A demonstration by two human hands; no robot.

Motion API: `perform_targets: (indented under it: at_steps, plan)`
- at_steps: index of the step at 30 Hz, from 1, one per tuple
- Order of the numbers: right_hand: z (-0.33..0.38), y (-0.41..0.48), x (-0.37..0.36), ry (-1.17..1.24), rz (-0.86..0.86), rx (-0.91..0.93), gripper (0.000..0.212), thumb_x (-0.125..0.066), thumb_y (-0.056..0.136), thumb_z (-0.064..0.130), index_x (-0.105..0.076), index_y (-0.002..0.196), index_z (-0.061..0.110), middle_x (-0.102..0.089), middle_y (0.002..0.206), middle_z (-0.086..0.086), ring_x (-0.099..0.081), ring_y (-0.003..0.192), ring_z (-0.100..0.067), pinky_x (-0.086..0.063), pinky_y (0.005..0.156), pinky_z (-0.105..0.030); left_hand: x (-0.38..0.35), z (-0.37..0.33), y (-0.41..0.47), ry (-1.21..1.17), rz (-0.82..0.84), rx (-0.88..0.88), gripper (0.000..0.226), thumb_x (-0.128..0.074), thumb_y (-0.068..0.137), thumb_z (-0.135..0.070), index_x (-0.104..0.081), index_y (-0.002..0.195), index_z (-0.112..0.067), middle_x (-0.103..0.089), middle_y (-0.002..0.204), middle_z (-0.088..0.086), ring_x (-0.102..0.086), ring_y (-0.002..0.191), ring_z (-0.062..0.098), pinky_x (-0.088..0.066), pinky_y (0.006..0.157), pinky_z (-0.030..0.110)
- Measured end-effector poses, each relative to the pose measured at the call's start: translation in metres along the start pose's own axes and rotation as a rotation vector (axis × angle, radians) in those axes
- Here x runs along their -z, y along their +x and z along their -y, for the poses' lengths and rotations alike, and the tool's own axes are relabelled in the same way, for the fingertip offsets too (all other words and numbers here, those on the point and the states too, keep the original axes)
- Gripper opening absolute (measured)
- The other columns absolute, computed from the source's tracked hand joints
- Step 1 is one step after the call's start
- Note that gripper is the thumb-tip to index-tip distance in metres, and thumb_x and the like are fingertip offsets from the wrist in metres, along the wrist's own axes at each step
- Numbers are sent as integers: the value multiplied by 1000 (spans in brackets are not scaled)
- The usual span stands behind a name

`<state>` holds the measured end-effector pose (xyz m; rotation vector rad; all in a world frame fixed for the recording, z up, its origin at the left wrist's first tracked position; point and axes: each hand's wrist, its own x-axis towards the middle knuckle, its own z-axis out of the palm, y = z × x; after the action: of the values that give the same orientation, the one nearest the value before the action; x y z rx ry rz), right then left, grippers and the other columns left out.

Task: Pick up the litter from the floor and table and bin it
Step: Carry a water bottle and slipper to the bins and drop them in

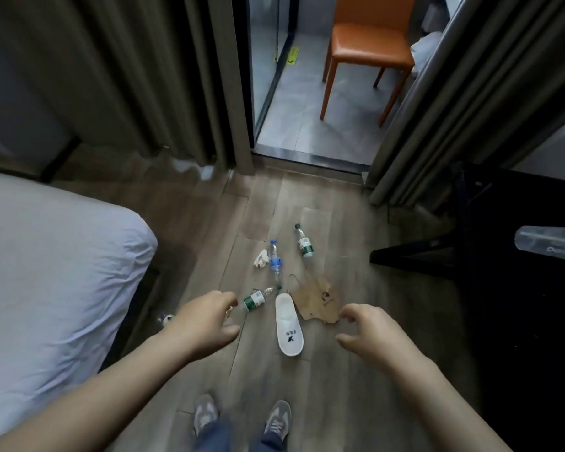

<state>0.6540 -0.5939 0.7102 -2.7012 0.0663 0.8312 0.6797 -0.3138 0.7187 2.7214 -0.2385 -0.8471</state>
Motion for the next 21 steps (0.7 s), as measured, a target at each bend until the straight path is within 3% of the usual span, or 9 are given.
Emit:
perform_targets:
  at_steps: [8,21]
  plan:
    - [-7,36,-42,92,15,-86,48,-63,84,37,-54,129,23,-58,126,2,-53,118,-15,-44,93,-27,-30,20,63,14,82,-10,47,-58,85,-37,-52,130,-22,-57,127,0,-54,117,17,-45,97,31]
    - [-27,173,-177,214,50,-222,52,-64,82,42,-51,128,21,-55,125,-2,-54,117,-21,-43,90,-30,-148,100,217,51,139,20,52,-58,84,-39,-50,131,-19,-57,125,5,-55,116,23,-45,96,33]
